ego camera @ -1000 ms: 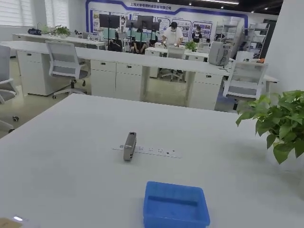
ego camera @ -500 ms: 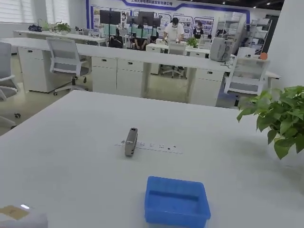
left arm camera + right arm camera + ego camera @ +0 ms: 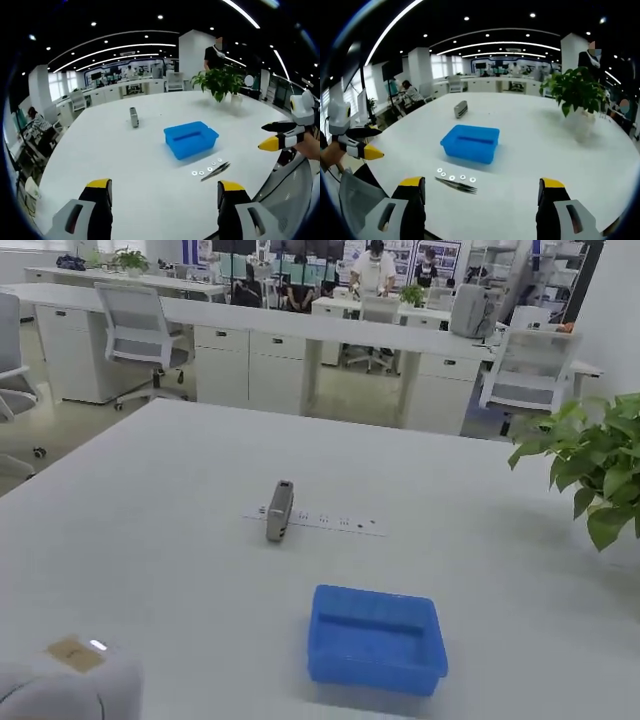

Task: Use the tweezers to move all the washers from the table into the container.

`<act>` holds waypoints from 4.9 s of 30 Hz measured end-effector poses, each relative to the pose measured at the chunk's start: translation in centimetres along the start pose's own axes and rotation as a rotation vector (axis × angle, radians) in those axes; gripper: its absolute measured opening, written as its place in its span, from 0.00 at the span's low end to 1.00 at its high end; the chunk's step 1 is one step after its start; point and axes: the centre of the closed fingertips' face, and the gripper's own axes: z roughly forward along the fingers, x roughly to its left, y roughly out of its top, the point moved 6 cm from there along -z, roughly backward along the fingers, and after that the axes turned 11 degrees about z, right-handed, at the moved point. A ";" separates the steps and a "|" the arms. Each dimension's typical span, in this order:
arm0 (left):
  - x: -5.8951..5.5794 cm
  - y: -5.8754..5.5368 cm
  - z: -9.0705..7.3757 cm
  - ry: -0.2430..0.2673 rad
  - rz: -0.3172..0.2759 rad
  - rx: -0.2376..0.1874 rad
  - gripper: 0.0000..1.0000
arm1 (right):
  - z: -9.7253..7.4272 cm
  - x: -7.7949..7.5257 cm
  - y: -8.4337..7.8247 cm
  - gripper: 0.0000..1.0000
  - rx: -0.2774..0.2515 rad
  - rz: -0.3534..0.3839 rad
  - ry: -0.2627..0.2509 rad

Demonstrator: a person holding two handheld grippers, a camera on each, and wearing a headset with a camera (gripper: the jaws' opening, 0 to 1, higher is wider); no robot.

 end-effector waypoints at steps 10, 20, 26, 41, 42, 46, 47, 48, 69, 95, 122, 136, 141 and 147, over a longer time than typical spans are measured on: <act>-1.5 0.4 2.0 -0.139 0.055 0.014 0.75 | 1.0 -0.2 -0.8 0.91 0.040 0.013 -0.003; -3.0 0.7 4.1 -0.242 0.119 0.022 0.60 | 1.9 -0.2 -1.4 0.89 0.095 -0.001 0.008; -3.7 0.9 5.5 -0.302 0.164 0.019 0.50 | 2.4 -0.4 -1.6 0.88 0.118 -0.014 0.014; -5.5 0.5 10.2 -0.579 0.377 0.050 0.14 | 2.1 -0.7 -2.8 0.88 0.169 -0.010 0.015; -5.7 0.4 10.5 -0.589 0.372 0.054 0.11 | 2.1 -0.7 -2.9 0.88 0.170 -0.007 0.015; -6.7 -0.9 12.0 -0.649 0.398 0.089 0.14 | 2.0 -0.6 -3.1 0.88 0.183 -0.001 0.015; -6.8 -1.1 12.2 -0.656 0.414 0.098 0.12 | 2.0 -0.6 -3.2 0.88 0.186 -0.001 0.015; -7.0 -1.3 12.6 -0.655 0.427 0.102 0.12 | 2.0 -0.6 -3.2 0.88 0.188 0.000 0.015; -9.0 -2.4 14.5 -0.755 0.599 0.084 0.00 | 1.9 0.3 -3.6 0.87 0.207 -0.008 0.040; -10.1 3.9 6.6 -0.702 0.565 -0.123 0.00 | 1.0 4.7 -2.3 0.78 0.152 -0.179 0.184; -9.7 9.1 -1.2 -0.909 0.728 -0.124 0.00 | 1.0 11.4 -0.7 0.17 0.309 -0.577 0.645; -9.4 8.8 -1.8 -0.852 0.703 -0.186 0.00 | 1.5 12.2 -1.2 0.03 0.317 -0.600 0.655; -8.5 8.7 -1.6 -0.752 0.557 -0.269 0.00 | 2.1 12.0 -1.0 0.03 0.283 -0.572 0.624; -6.1 7.9 -2.0 -0.580 0.301 -0.327 0.17 | 3.3 11.3 -0.5 0.02 0.257 -0.530 0.587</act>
